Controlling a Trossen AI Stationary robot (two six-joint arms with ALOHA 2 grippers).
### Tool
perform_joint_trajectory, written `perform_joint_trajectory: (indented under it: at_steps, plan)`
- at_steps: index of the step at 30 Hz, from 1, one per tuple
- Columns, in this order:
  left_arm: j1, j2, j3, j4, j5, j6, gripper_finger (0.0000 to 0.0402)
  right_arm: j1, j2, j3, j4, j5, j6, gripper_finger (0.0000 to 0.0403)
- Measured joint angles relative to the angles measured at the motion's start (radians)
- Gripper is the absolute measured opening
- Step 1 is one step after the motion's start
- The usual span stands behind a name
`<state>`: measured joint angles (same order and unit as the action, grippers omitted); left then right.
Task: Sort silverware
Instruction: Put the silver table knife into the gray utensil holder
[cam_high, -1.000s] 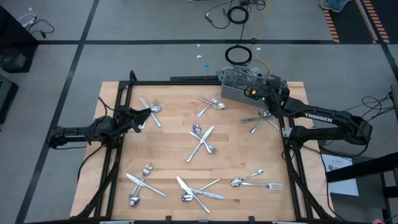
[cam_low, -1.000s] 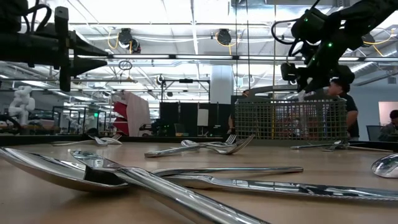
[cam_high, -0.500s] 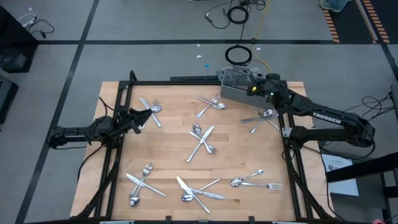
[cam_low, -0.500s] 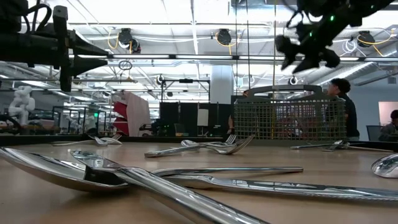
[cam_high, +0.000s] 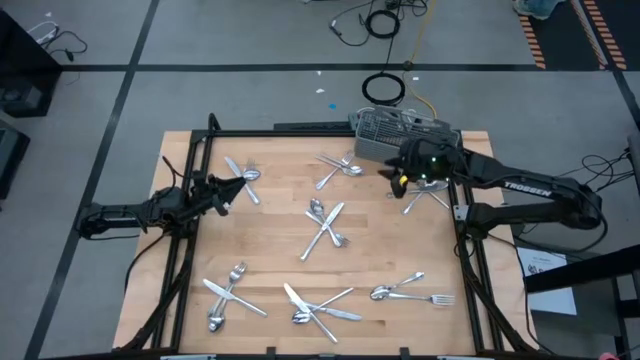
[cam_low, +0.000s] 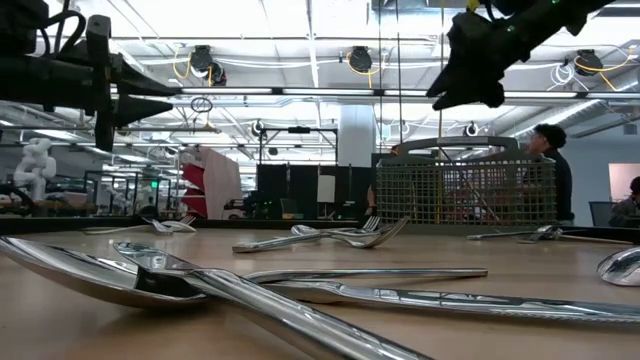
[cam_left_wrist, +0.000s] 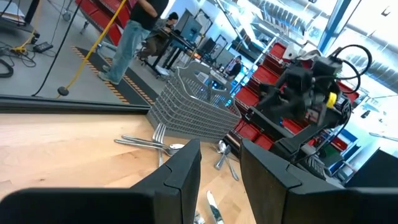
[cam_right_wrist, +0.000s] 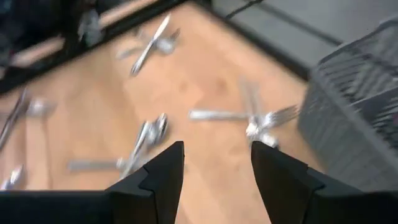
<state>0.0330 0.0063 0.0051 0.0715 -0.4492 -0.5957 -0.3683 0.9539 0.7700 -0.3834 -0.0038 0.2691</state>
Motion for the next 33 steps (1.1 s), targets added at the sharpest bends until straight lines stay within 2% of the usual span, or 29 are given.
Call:
perform_joint_trajectory:
  at_steps: [4, 13, 17, 22, 33]
  plan:
    - [0.0, 0.0, 0.0, -0.001, 0.0, 0.0, 0.012, 0.037, 0.03, 0.0, -0.095, -0.036, -0.079, 0.0177]
    - [0.0, 0.0, 0.0, 0.001, 0.004, 0.0, 0.012, 0.031, 0.165, 0.001, -0.271, 0.01, -0.213, 0.0177]
    - [0.0, 0.0, 0.0, 0.016, 0.051, 0.0, 0.012, 0.018, 0.245, 0.001, -0.339, 0.037, -0.285, 0.0177]
    - [0.0, 0.0, 0.0, 0.02, 0.061, 0.0, 0.012, 0.007, 0.321, 0.001, -0.381, 0.136, -0.358, 0.0177]
    - [0.0, 0.0, 0.0, 0.025, 0.052, -0.001, 0.012, -0.066, 0.458, 0.001, -0.397, 0.163, -0.482, 0.0176]
